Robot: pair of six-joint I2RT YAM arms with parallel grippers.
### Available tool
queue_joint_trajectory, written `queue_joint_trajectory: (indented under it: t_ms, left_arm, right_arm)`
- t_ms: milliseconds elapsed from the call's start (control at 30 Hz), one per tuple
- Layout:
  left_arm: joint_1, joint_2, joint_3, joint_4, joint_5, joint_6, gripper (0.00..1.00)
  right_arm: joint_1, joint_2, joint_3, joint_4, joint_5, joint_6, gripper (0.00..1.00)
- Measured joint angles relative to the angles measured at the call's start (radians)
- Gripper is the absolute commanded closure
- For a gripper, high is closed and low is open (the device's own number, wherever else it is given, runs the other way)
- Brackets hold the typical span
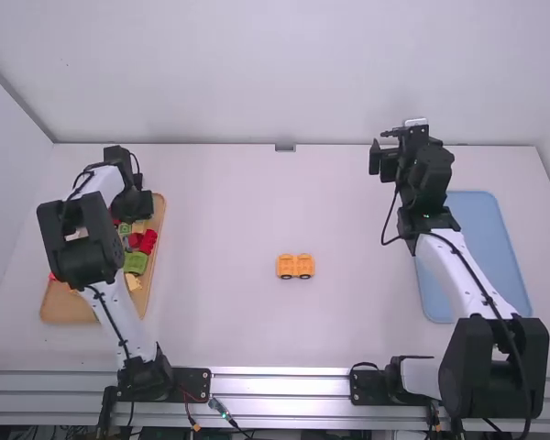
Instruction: Assemble lego blocks to make yellow taxi
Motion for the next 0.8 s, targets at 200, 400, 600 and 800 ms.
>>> queue_joint_trajectory:
  t_ms: [200, 400, 600, 800]
  left_arm:
    - [0.001, 0.000, 0.000, -0.008, -0.049, 0.002, 0.55]
    - [0.001, 0.000, 0.000, -0.008, -0.053, 0.003, 0.59]
    - [0.001, 0.000, -0.008, -0.030, -0.052, 0.003, 0.59]
    - [0.001, 0.000, -0.045, -0.026, -0.052, 0.003, 0.58]
  right_arm:
    - [0.000, 0.000, 0.000, 0.000, -0.002, 0.000, 0.01]
    - [0.000, 0.000, 0.000, 0.000, 0.001, 0.000, 0.01]
    - [0.000, 0.000, 0.000, -0.006, 0.001, 0.000, 0.01]
    - [0.000, 0.000, 0.000, -0.014, -0.003, 0.000, 0.01]
